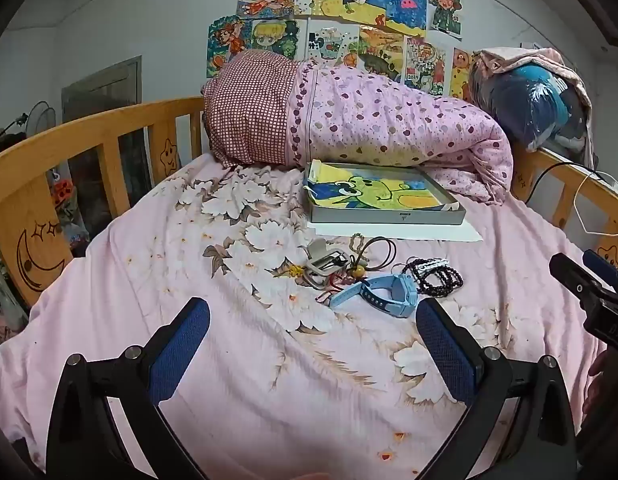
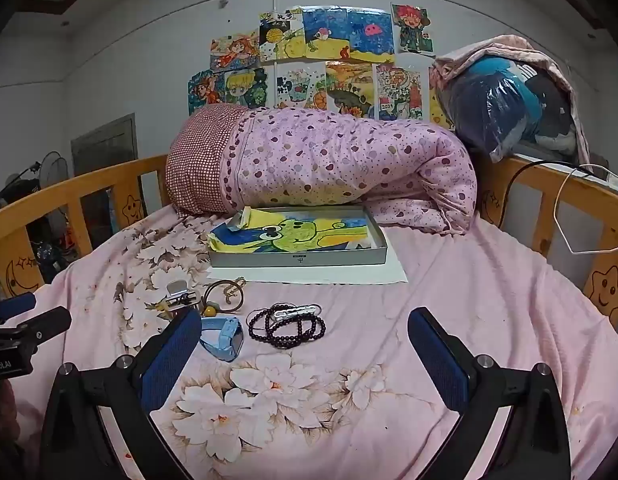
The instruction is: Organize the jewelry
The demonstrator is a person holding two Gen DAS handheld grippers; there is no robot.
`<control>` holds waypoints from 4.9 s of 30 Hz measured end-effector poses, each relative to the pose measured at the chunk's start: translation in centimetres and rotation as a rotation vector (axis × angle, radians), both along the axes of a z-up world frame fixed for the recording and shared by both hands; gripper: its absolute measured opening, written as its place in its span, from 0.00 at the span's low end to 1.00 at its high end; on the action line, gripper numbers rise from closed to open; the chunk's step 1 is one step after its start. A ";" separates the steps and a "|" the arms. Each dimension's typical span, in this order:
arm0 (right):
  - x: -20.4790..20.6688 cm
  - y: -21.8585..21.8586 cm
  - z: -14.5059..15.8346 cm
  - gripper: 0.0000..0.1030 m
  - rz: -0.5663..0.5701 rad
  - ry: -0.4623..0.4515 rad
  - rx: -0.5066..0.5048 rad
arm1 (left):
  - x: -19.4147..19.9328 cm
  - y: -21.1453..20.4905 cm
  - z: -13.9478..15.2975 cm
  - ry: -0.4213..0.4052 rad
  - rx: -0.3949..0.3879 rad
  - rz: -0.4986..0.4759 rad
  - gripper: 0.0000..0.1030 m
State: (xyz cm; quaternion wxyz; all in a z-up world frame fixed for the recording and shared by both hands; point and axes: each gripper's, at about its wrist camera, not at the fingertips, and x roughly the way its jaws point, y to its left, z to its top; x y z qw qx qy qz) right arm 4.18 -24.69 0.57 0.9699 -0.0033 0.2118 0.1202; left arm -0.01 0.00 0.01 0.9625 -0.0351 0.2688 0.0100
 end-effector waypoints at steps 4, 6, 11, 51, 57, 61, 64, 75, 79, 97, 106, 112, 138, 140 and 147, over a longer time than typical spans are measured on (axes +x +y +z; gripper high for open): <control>0.0 0.0 -0.1 1.00 0.000 0.000 0.004 | 0.0 0.0 0.0 0.001 0.003 0.003 0.98; 0.1 0.0 -0.1 1.00 -0.001 0.005 0.005 | -0.2 -0.2 0.2 0.001 0.000 0.002 0.98; 0.2 -0.3 -0.6 1.00 -0.002 0.012 0.008 | -0.1 -0.1 0.1 0.008 0.005 0.001 0.98; 0.2 -0.2 -0.3 1.00 -0.006 0.027 0.010 | -0.2 -0.5 0.0 0.011 0.008 -0.002 0.98; 0.3 -0.2 -0.3 1.00 -0.005 0.029 0.011 | -0.2 -0.6 0.0 0.014 0.008 -0.007 0.98; 0.3 -0.3 -0.4 1.00 -0.007 0.029 0.011 | -0.4 -0.8 0.0 0.016 0.010 -0.008 0.98; 0.3 -0.2 -0.4 1.00 -0.006 0.029 0.013 | -0.3 -0.8 0.0 0.016 0.009 -0.008 0.98; 0.3 -0.2 -0.4 1.00 -0.007 0.033 0.013 | -0.4 -0.9 0.0 0.016 0.010 -0.009 0.98; 0.3 -0.2 -0.4 1.00 -0.007 0.034 0.014 | -0.4 -1.0 -0.1 0.015 0.011 -0.009 0.98; 0.5 -0.3 -0.9 1.00 -0.013 0.051 0.001 | -0.1 -0.6 -0.8 0.041 0.005 -0.007 0.98; 1.0 0.5 -2.3 1.00 -0.005 0.121 -0.034 | 1.1 0.8 -1.9 0.122 -0.039 0.029 0.98; 1.7 0.7 -2.7 1.00 -0.016 0.159 -0.041 | 1.9 1.1 -2.2 0.142 -0.019 0.020 0.98; 12.2 -1.7 -6.8 1.00 0.123 0.408 0.003 | 11.6 0.6 -5.8 0.310 -0.157 -0.235 0.98; 12.8 -1.8 -7.1 1.00 0.144 0.418 0.005 | 12.4 0.2 -6.2 0.322 -0.175 -0.236 0.98; 15.1 -1.3 -8.3 0.95 0.188 0.440 -0.006 | 15.6 -0.7 -7.5 0.393 -0.245 -0.213 0.97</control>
